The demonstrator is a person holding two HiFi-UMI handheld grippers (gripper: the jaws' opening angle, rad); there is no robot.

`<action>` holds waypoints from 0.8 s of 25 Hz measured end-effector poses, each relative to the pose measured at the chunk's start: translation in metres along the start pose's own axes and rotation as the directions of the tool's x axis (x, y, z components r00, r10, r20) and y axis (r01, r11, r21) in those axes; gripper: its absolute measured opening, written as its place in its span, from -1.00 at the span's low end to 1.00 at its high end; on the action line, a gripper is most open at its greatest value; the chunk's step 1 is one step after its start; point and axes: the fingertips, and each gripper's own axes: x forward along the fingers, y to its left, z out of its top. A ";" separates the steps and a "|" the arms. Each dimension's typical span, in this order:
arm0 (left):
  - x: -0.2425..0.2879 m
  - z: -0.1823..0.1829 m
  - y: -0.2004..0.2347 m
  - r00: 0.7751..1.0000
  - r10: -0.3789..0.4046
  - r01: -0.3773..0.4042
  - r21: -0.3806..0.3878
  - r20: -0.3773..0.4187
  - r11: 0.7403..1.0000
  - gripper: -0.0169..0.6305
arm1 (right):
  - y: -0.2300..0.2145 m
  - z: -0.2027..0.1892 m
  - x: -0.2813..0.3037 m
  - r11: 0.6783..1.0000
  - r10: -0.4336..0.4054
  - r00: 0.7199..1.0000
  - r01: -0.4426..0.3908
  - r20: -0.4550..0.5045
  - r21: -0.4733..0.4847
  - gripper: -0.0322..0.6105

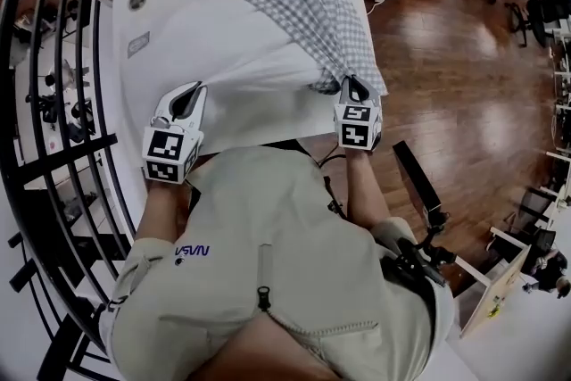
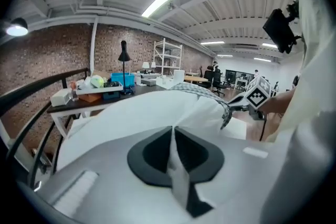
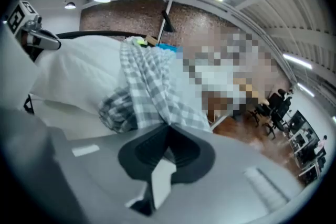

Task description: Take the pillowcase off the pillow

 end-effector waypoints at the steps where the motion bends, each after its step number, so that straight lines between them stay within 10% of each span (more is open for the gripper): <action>1: 0.004 -0.013 -0.002 1.000 -0.009 0.008 -0.026 -0.019 1.000 -0.91 | 0.004 -0.014 0.005 1.000 0.004 0.999 -0.004 -0.033 0.005 -0.88; 13: 0.021 -0.028 -0.028 0.983 -0.181 0.179 -0.074 -0.020 0.981 -0.63 | 0.024 -0.024 -0.006 0.993 0.111 0.994 -0.110 -0.013 0.039 -0.78; 17: -0.008 0.016 -0.062 0.928 -0.371 0.370 0.052 0.025 0.928 -0.54 | 0.025 0.006 -0.035 0.985 0.164 0.982 -0.168 0.098 0.031 -0.62; 20: -0.015 0.071 -0.056 0.922 -0.352 0.340 0.096 0.159 0.935 -0.54 | 0.020 0.053 -0.055 0.983 0.178 0.951 -0.184 0.251 -0.001 -0.62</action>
